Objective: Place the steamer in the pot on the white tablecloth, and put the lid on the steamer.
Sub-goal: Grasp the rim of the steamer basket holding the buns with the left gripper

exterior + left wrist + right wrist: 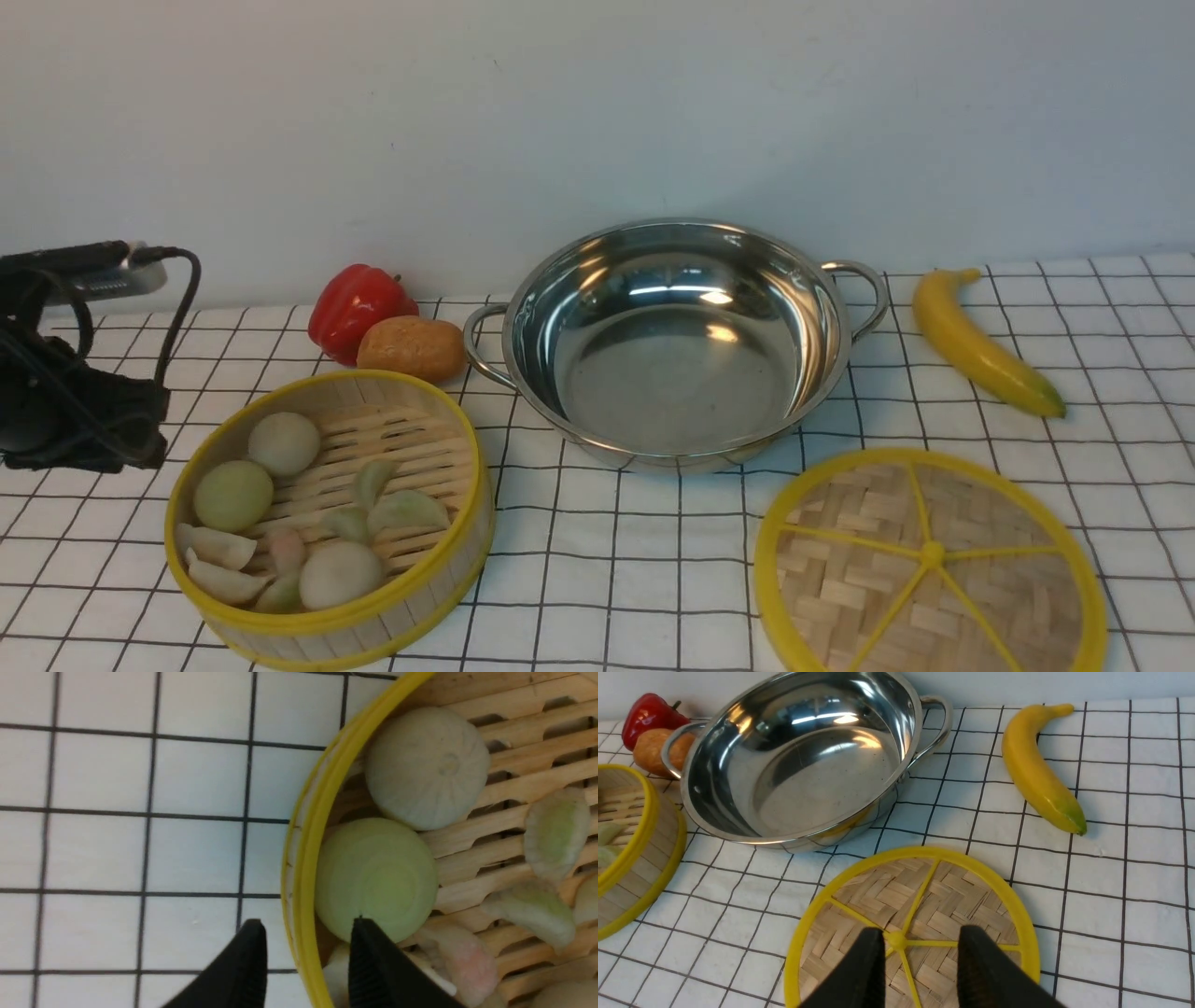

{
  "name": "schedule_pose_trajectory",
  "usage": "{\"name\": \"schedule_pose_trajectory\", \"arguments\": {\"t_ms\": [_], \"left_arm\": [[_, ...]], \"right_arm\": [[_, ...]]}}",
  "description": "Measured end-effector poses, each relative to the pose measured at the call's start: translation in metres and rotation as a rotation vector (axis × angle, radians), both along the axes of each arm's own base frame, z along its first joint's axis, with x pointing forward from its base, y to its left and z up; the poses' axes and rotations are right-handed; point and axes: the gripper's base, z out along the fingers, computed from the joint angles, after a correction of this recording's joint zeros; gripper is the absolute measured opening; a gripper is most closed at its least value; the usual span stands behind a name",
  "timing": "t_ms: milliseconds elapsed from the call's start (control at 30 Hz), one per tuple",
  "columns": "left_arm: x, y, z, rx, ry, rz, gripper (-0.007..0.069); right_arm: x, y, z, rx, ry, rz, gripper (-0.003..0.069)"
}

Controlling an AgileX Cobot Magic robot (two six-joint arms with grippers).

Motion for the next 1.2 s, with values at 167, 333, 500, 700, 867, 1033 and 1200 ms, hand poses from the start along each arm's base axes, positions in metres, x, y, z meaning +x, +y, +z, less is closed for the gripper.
{"name": "schedule_pose_trajectory", "arguments": {"t_ms": [167,333,500,700,867,1033,1200], "left_arm": [[0.007,0.001,-0.023,-0.031,0.038,-0.028,0.0243],[0.011,0.003,-0.034,-0.027,0.049,-0.027,0.0243],[0.011,0.004,-0.035,-0.012,0.046,-0.031,0.0243],[0.011,0.006,-0.036,0.004,0.049,-0.009,0.0236],[0.012,0.006,-0.036,0.002,0.049,0.002,0.0232],[0.012,0.006,-0.036,-0.003,0.046,0.008,0.0231],[0.013,0.006,-0.039,-0.006,0.043,0.014,0.0229]], "right_arm": [[0.0,0.001,0.0,-0.004,-0.001,0.014,0.024],[-0.001,0.002,-0.001,0.003,0.01,0.023,0.024],[-0.002,0.002,-0.001,0.006,0.016,0.027,0.024],[-0.002,0.002,-0.001,0.005,0.015,0.028,0.024],[-0.002,0.002,-0.001,0.005,0.016,0.029,0.024],[-0.002,0.002,-0.001,0.005,0.016,0.029,0.024],[-0.002,0.002,-0.001,0.005,0.016,0.029,0.024]]}}
